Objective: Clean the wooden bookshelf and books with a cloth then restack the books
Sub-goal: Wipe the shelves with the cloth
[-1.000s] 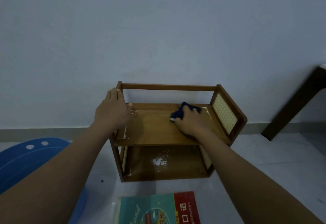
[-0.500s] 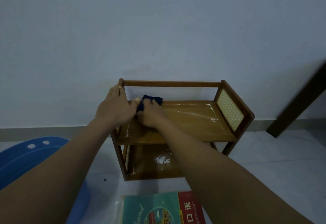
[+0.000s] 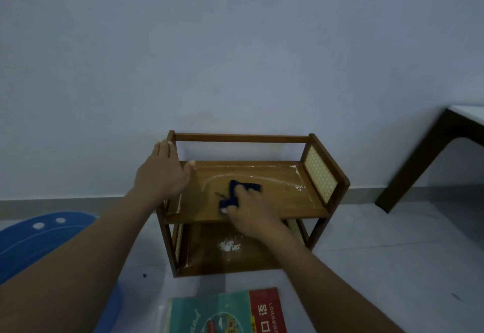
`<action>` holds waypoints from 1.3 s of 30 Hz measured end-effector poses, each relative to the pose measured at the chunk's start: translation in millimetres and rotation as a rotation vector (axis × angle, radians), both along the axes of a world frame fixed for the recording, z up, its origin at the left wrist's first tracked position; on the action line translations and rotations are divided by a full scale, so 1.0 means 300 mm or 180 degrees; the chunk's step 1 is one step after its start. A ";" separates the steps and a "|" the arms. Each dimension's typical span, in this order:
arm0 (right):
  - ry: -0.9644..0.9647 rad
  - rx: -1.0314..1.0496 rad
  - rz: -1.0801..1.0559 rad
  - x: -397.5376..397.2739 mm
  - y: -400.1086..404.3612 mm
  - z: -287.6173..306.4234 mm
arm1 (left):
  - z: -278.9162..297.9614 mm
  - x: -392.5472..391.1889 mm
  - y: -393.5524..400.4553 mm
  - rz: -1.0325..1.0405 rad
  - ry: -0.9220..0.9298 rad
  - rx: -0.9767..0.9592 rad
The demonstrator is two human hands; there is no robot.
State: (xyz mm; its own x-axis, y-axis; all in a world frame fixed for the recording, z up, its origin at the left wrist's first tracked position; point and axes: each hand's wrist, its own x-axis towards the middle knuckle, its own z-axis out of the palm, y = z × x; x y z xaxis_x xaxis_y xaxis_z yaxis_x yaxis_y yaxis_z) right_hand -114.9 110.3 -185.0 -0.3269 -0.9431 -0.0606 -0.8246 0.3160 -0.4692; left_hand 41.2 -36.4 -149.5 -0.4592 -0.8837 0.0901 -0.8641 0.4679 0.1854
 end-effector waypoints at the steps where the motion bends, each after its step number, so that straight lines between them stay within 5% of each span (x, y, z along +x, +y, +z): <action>1: 0.0023 0.0009 -0.0269 -0.075 0.038 -0.009 | 0.000 0.001 0.001 -0.0005 0.0013 -0.0004; 4: 0.0146 0.0137 -0.0920 -0.249 0.124 -0.026 | -0.005 0.001 -0.001 -0.0005 0.0049 -0.0002; 8: 0.0264 0.0219 -0.0991 -0.245 0.103 -0.028 | -0.015 -0.009 -0.010 0.0021 0.0053 0.0033; 16: 0.0396 -0.0049 0.0657 0.256 -0.172 -0.038 | -0.035 -0.015 -0.031 -0.0052 0.0050 -0.0041; 19: 0.0594 -0.0151 0.0695 0.248 -0.206 -0.044 | -0.031 -0.005 -0.024 -0.0047 0.0027 -0.0118; 27: 0.0531 0.0153 -0.1306 -0.328 -0.089 -0.108 | 0.000 0.016 -0.023 -0.0041 0.0418 0.0123; 31: 0.0394 0.0093 -0.1796 -0.338 -0.145 -0.112 | 0.012 0.006 -0.018 -0.0053 0.0540 0.0204; 35: 0.0514 0.0079 -0.1258 -0.194 -0.296 -0.095 | 0.017 -0.004 -0.012 0.0010 0.0591 0.0317; 39: 0.0745 -0.0053 0.0056 0.035 -0.387 -0.093 | 0.011 -0.012 -0.018 0.0074 0.0589 0.0312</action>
